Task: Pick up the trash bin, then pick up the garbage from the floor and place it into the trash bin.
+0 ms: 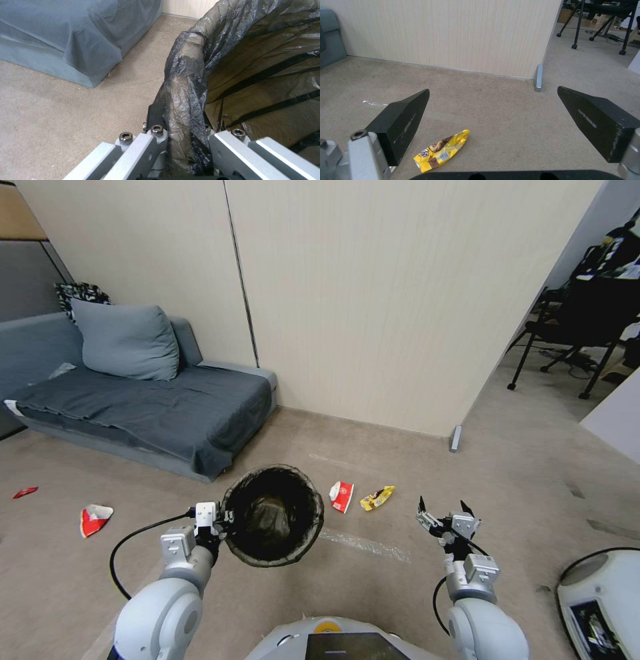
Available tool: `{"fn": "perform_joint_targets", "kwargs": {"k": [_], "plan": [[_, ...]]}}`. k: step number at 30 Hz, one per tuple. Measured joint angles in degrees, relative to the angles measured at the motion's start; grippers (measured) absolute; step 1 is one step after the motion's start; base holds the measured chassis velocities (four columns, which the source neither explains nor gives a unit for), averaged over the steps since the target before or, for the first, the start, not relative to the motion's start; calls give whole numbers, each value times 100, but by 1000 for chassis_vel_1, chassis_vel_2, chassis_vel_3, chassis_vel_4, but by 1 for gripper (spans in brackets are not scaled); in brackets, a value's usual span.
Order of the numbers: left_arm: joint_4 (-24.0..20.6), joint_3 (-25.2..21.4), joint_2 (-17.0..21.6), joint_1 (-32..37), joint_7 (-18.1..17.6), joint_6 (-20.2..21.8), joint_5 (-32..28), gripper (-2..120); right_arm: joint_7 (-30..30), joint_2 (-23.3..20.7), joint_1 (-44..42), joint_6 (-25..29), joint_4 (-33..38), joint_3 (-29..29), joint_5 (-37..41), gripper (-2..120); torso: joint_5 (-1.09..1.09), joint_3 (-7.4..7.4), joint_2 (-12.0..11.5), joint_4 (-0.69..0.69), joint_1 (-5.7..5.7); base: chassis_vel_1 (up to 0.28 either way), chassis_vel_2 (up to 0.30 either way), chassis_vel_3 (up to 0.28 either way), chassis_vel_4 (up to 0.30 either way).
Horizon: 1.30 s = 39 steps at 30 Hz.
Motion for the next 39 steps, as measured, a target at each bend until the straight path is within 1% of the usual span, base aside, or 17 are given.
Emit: {"fn": "perform_joint_targets", "kwargs": {"k": [11,39], "plan": [[32,0,36,12,10,-30,54,1,-1,21,-20,39,-19,-7,-16,100,0,0,0,0,0,-30,19,30,-21],[86,-16,36,-45,35,-52,61,1,3,59,-19,89,-52,-7,-50,100,0,0,0,0,0,-73,70,74,-71]]}}
